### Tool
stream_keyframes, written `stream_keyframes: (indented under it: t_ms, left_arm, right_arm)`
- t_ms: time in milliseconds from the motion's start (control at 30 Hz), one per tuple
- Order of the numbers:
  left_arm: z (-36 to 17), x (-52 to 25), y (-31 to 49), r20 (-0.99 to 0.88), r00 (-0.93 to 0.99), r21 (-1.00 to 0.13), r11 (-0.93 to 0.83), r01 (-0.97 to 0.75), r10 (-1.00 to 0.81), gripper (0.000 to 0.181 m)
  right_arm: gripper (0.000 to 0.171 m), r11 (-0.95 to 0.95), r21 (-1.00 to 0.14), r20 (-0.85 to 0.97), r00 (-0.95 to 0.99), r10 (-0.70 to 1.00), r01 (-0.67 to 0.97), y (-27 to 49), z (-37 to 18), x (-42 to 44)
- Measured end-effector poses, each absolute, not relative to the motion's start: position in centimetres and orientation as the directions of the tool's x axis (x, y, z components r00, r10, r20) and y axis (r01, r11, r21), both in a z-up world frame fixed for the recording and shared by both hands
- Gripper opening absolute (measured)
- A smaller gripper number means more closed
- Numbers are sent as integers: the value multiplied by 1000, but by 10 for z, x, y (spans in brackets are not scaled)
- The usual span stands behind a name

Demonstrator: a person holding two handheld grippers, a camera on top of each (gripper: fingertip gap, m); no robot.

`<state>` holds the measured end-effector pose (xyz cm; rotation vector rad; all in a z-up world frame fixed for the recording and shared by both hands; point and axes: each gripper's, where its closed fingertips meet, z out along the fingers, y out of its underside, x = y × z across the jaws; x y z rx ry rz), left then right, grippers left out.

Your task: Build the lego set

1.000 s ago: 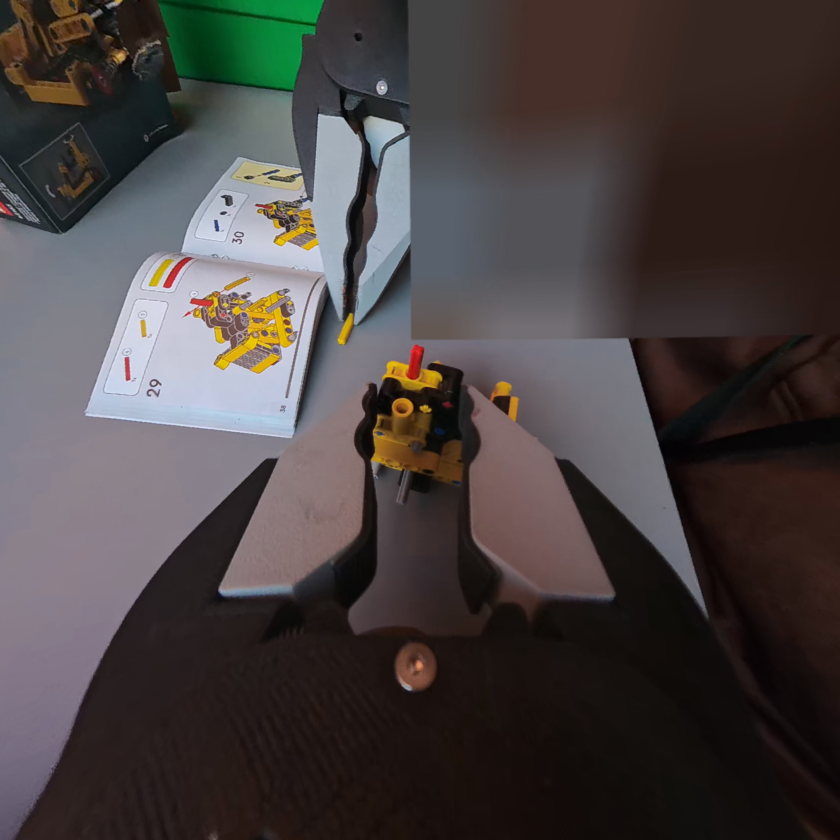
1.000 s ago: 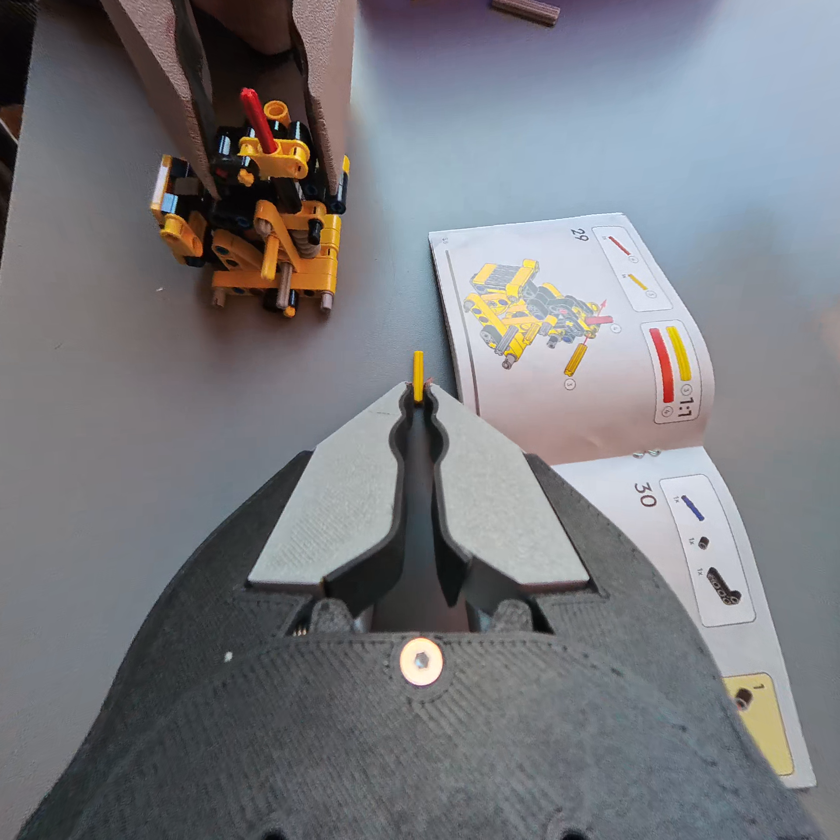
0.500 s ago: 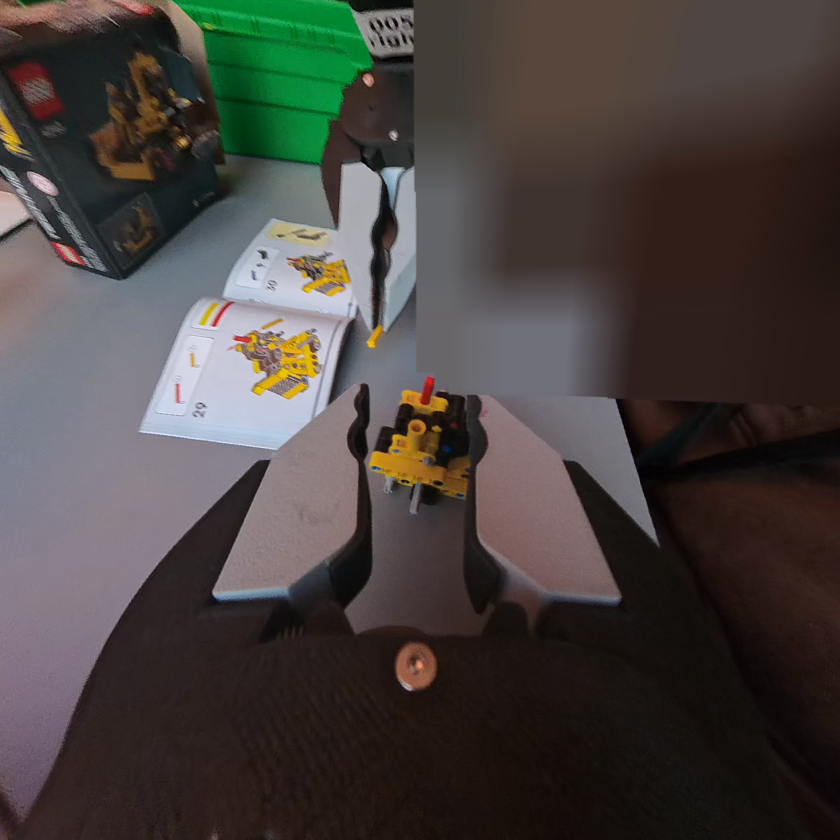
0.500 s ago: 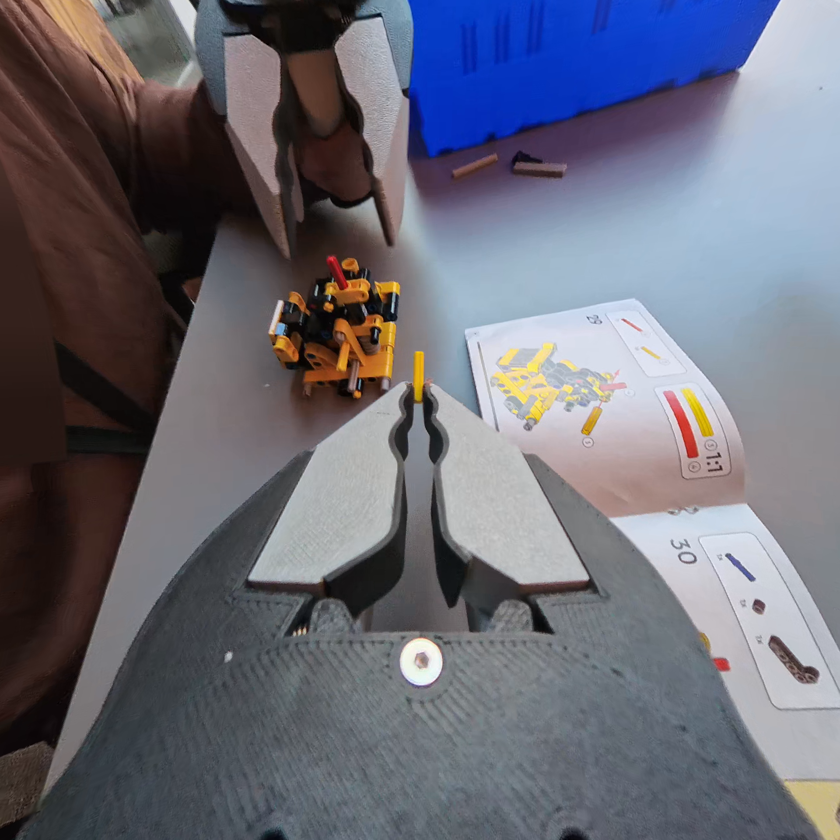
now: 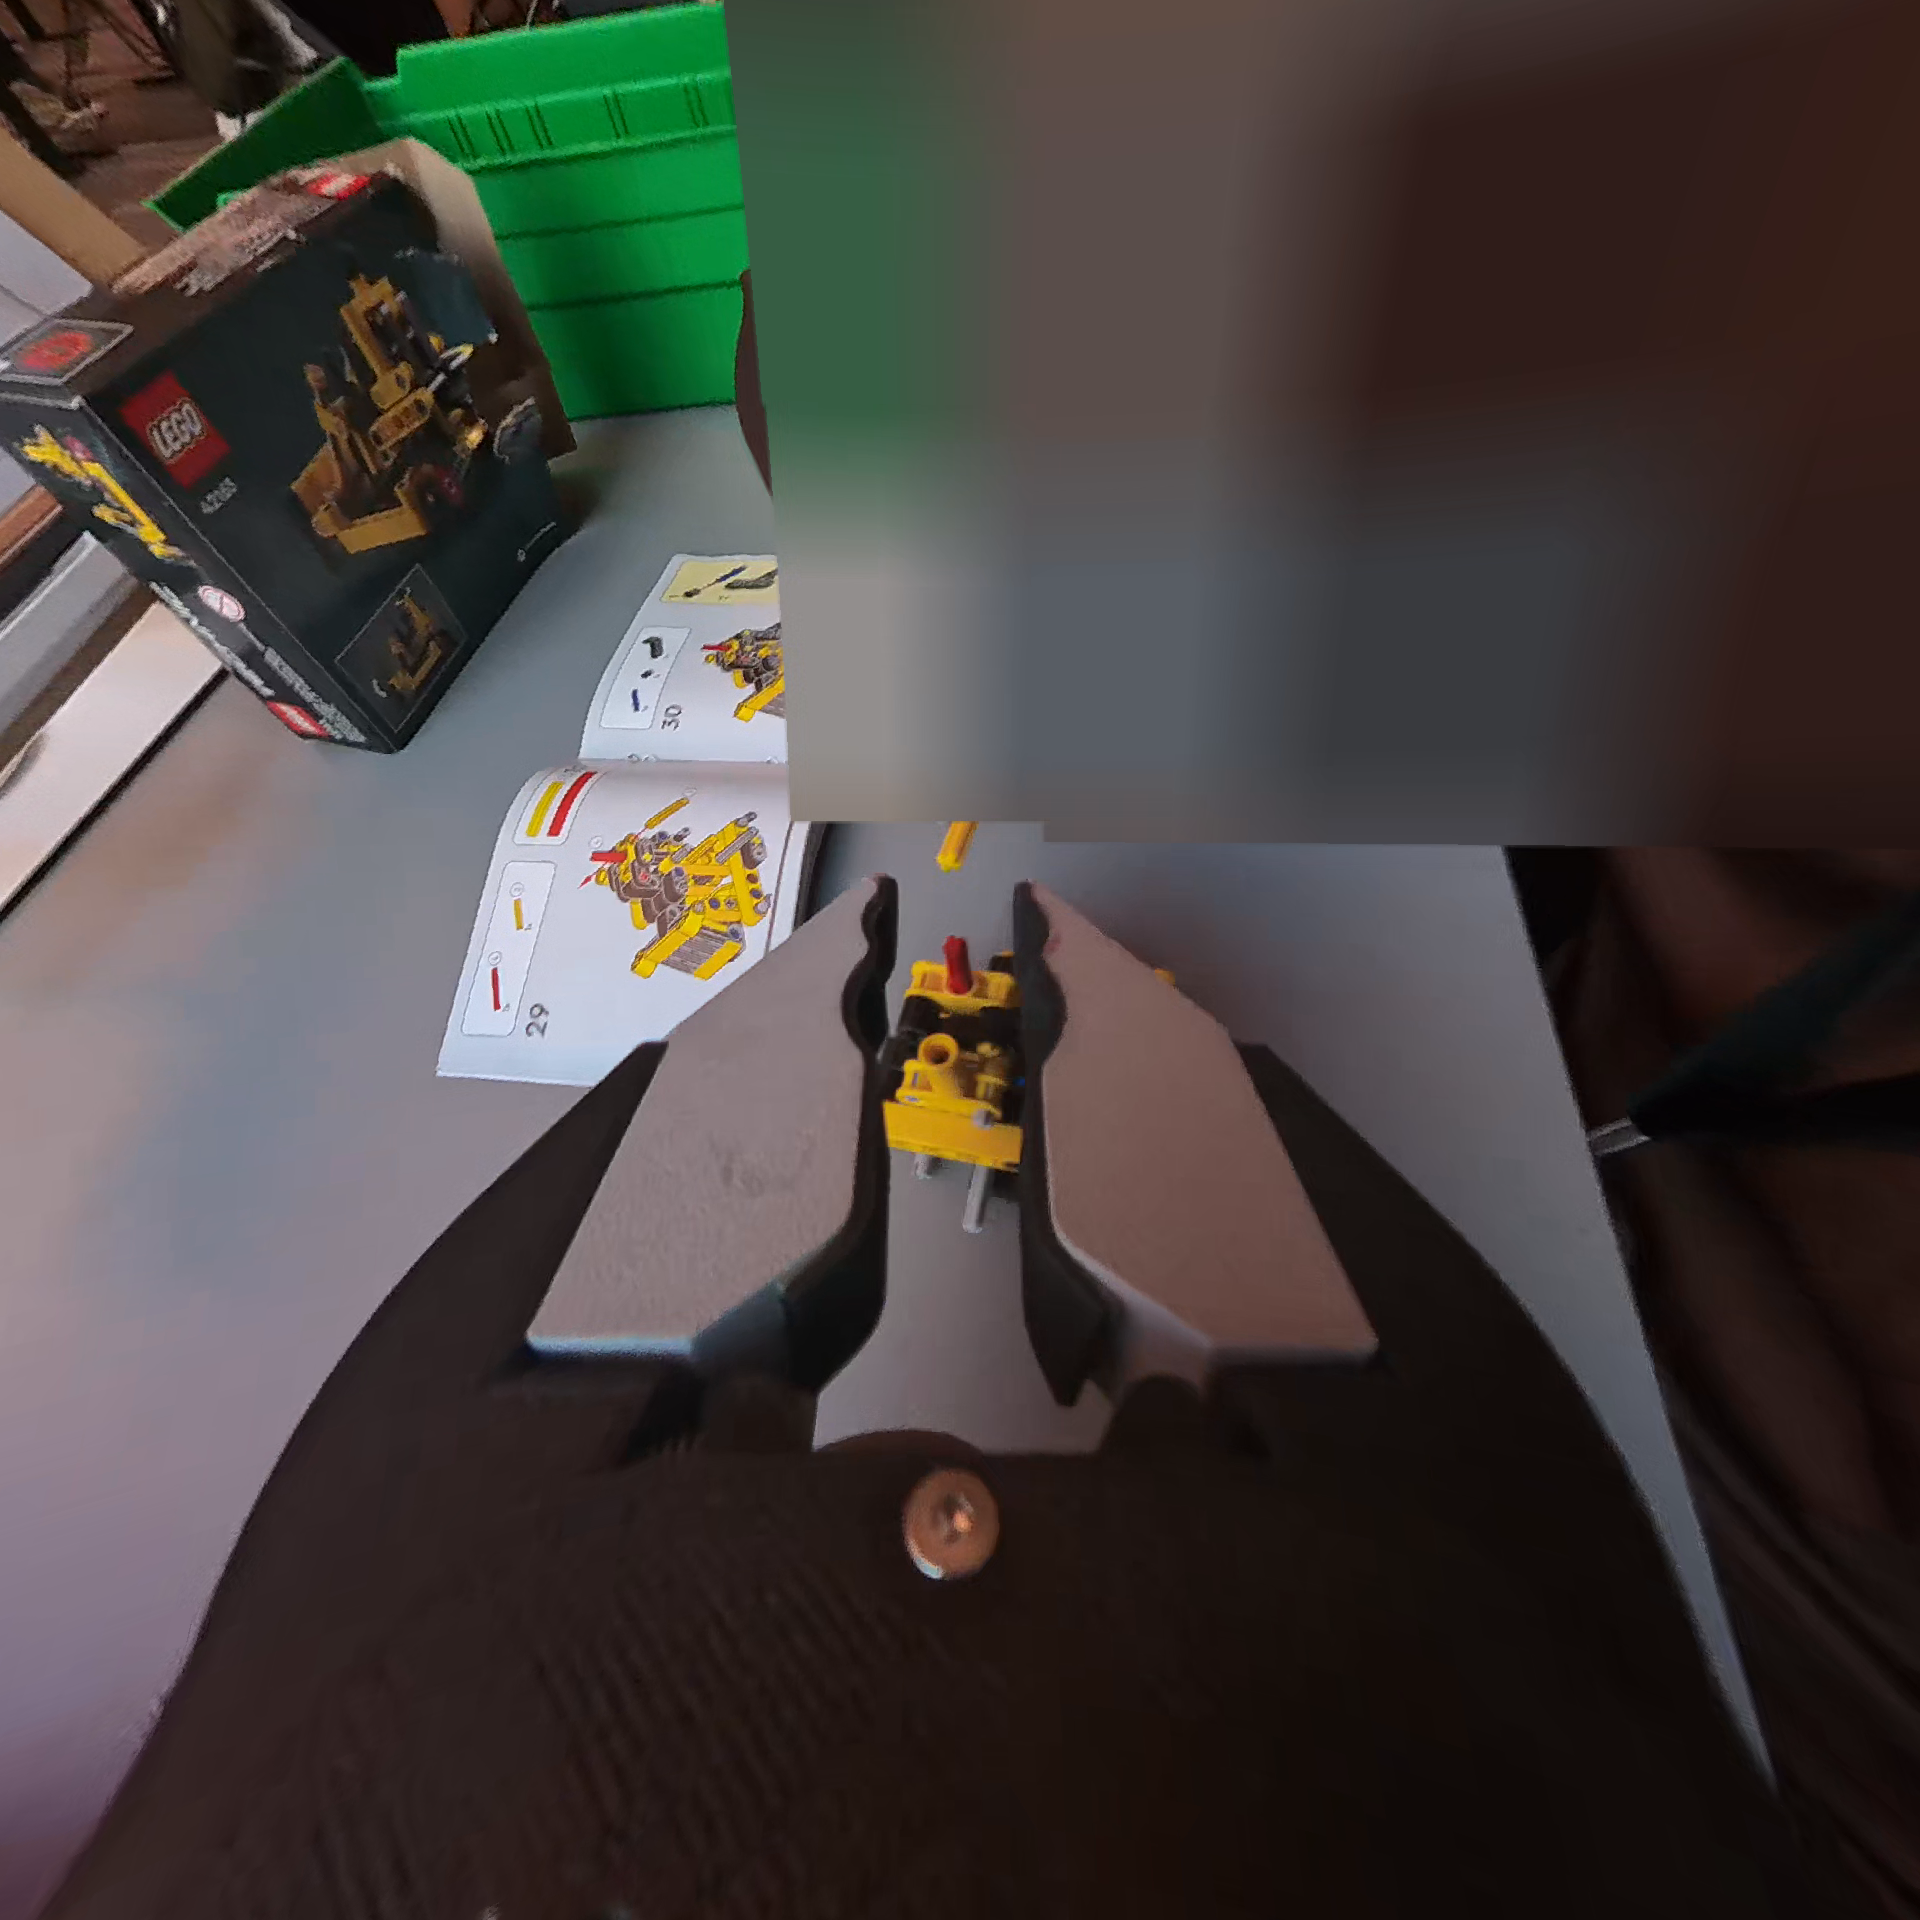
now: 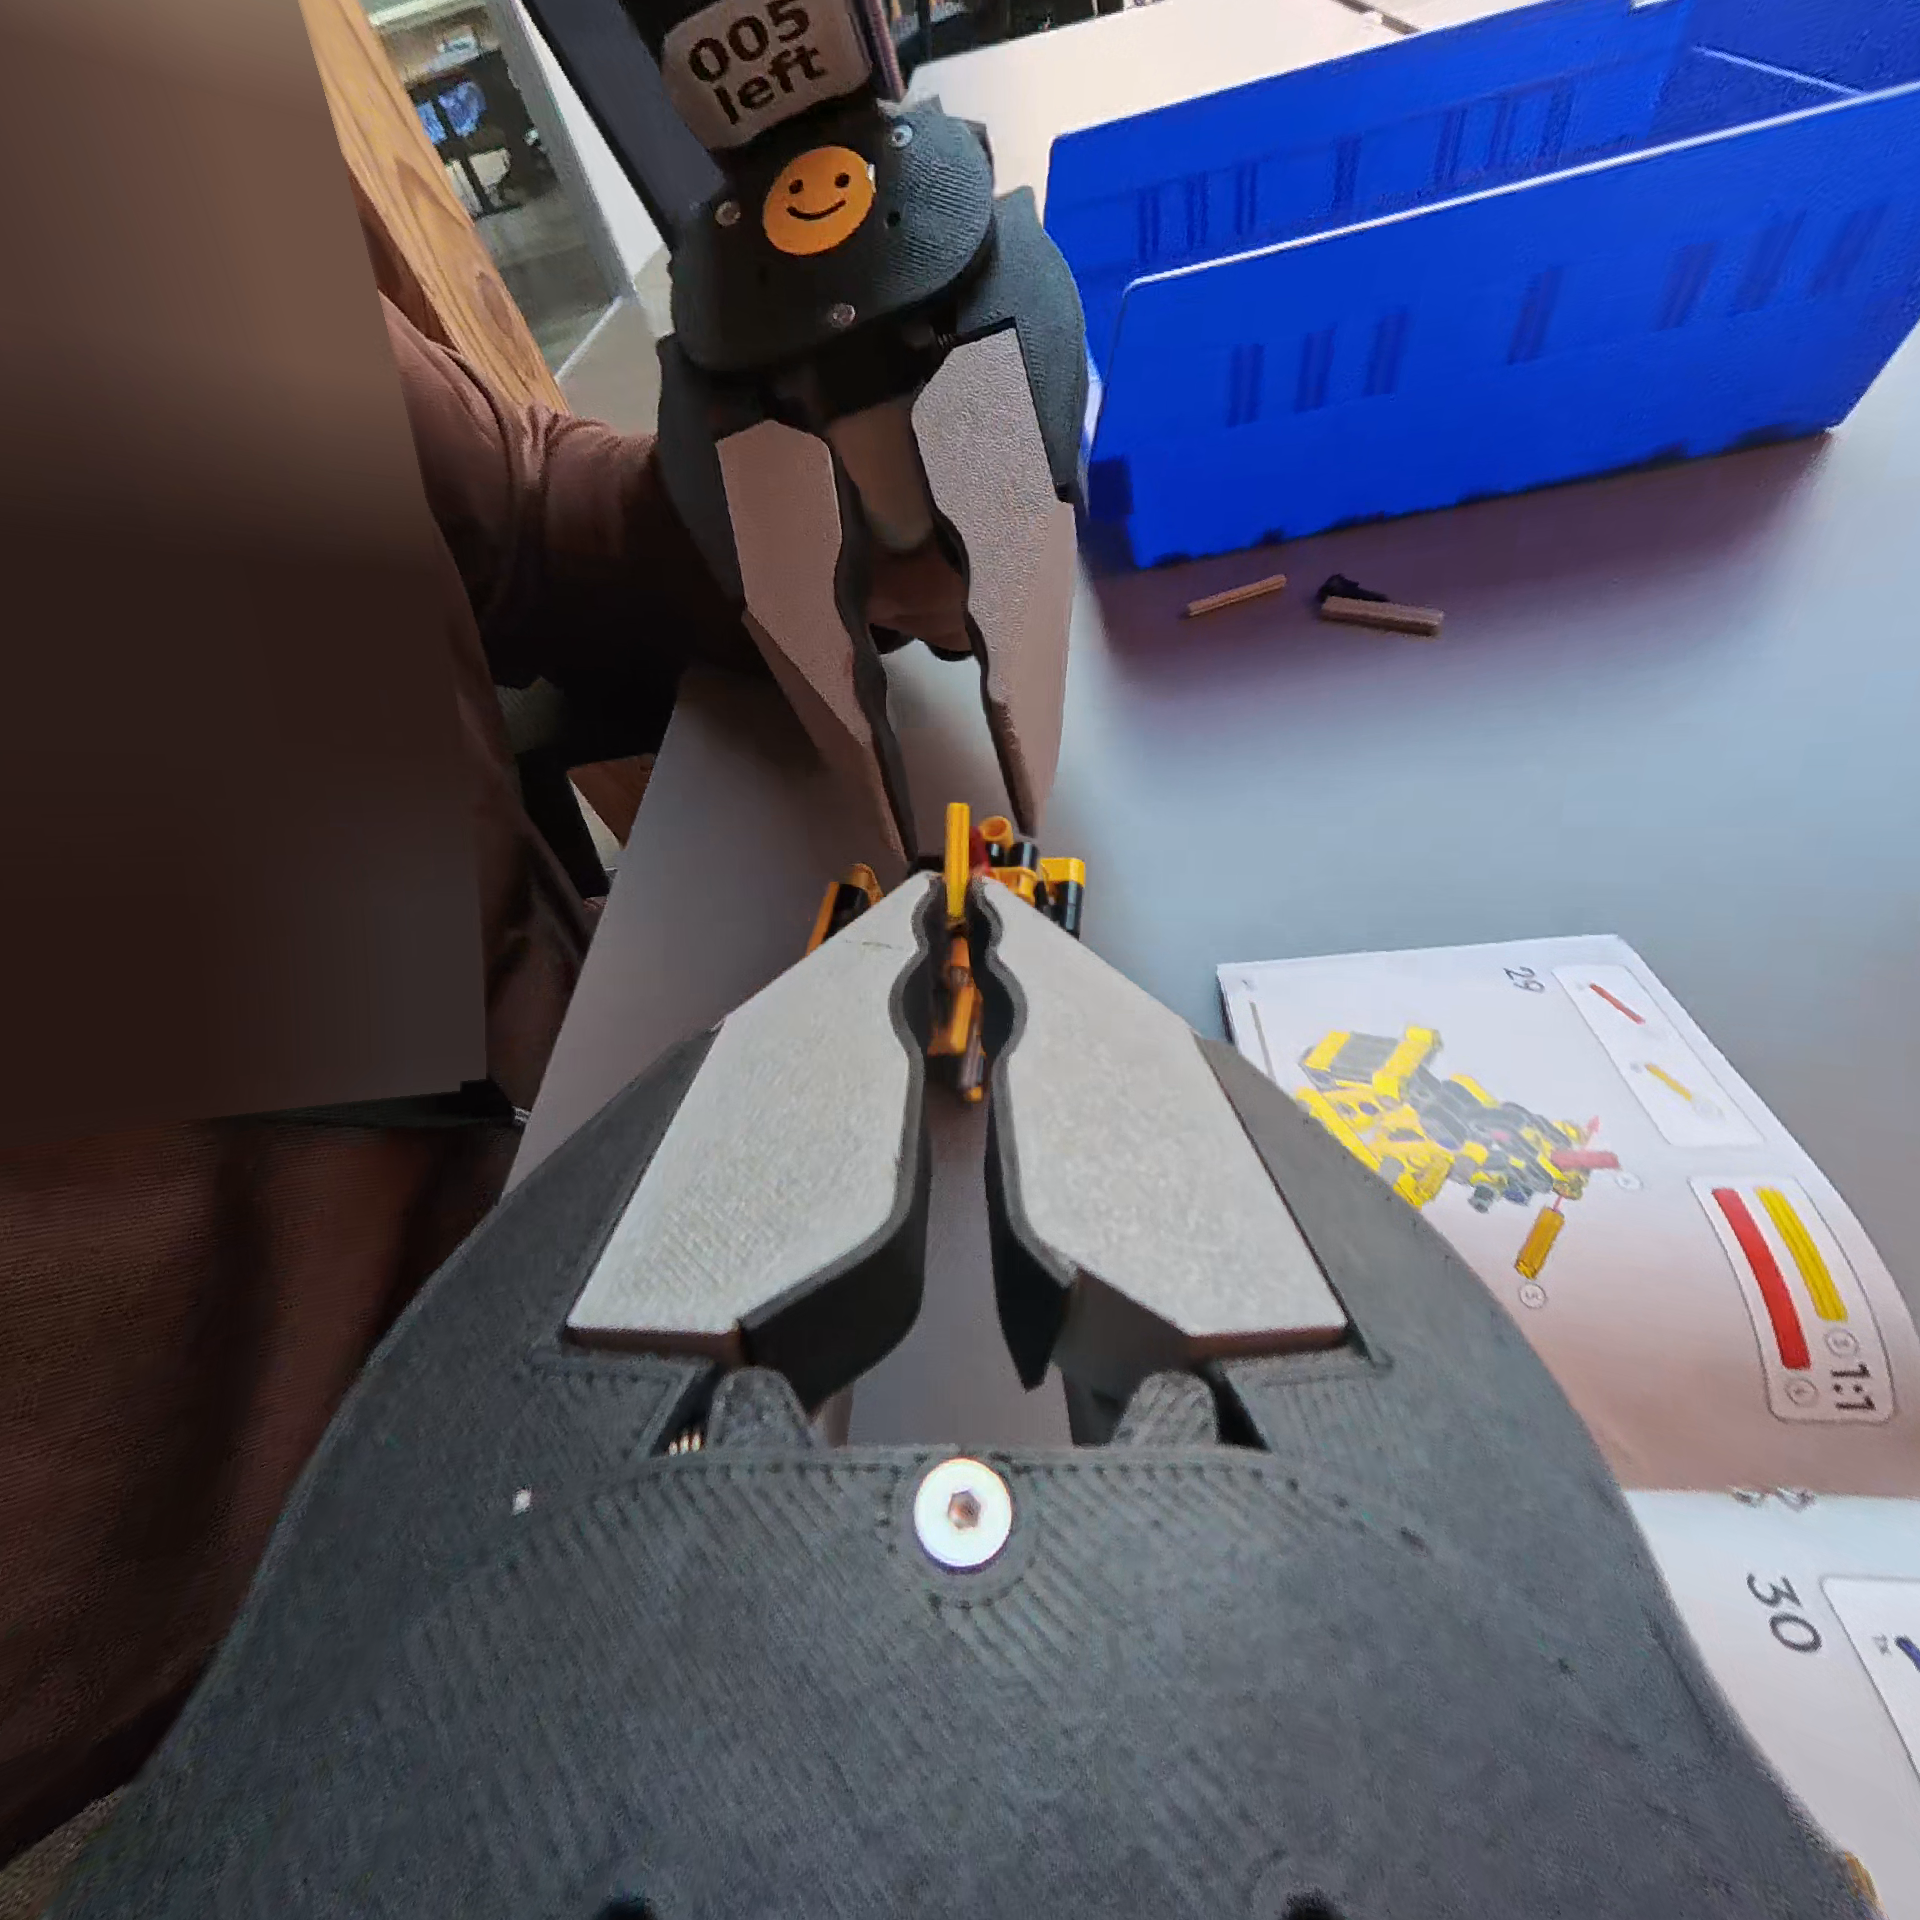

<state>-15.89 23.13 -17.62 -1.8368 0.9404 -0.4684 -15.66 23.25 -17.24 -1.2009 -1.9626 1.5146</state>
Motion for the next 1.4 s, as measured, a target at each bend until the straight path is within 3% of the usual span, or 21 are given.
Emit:
stream_keyframes:
  t_ms: [33,233,767,1400]
  left_arm:
    - [-174,-158,230,-77,620,-899,-214,-382,-781,16]
    - [-166,-156,223,-21,588,-923,-210,-322,-809,9]
    - [-175,-157,226,-54,604,-901,-222,-372,-795,17]
    - [-174,-156,224,-80,595,-902,-196,-384,-800,1]
  right_arm:
    - [0,63,-919,-183,-563,806,388,230,-172,-157]
    - [0,95,-913,-167,-576,800,396,221,-174,-158]
    - [0,43,-911,-218,-570,793,409,227,-174,-156]
    - [0,75,-907,-197,-575,794,415,223,-178,-156]
